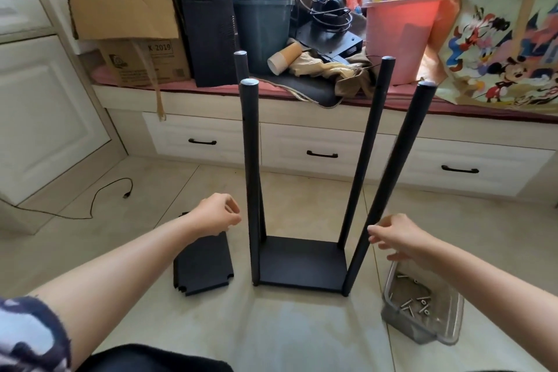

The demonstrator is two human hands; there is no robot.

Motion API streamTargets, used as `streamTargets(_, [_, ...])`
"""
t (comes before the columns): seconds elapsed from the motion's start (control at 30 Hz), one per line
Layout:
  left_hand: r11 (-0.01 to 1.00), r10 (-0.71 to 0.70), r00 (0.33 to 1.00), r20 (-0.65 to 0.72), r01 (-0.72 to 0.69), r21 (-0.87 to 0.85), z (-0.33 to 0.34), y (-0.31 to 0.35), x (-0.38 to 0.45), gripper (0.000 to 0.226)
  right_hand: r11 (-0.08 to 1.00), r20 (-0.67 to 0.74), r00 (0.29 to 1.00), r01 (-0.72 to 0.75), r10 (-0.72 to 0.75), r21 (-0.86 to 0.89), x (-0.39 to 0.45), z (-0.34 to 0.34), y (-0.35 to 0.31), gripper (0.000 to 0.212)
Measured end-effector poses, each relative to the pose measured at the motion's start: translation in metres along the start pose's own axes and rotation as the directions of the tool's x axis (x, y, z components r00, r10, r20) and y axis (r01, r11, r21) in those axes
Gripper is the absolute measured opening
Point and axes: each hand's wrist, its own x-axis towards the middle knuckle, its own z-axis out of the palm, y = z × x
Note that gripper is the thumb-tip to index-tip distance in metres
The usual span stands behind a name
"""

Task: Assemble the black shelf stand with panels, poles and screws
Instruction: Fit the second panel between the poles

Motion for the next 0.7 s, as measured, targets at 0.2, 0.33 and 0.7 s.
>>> streamTargets(0.2, [0.995,-0.093,0.995,0.027,0.094,-0.044,0.001,-0.054,-0.009,0.013,0.990,0.236,0.972,0.033,0.002,-0.140,0.003,0.059,-0.012,0.023])
streamTargets(0.33, [0.984,-0.161,0.986,0.035,0.163,-0.065,0.007,-0.103,-0.009,0.011,0.954,0.364,0.931,0.137,-0.031,-0.268,0.009,0.113,-0.018,0.020])
streamTargets(0.7, [0.884,-0.412,0.910,0.039,0.410,-0.226,0.062,-0.243,0.031,0.011,0.971,0.523,0.850,0.071,0.060,-0.227,0.061,0.293,-0.031,0.019])
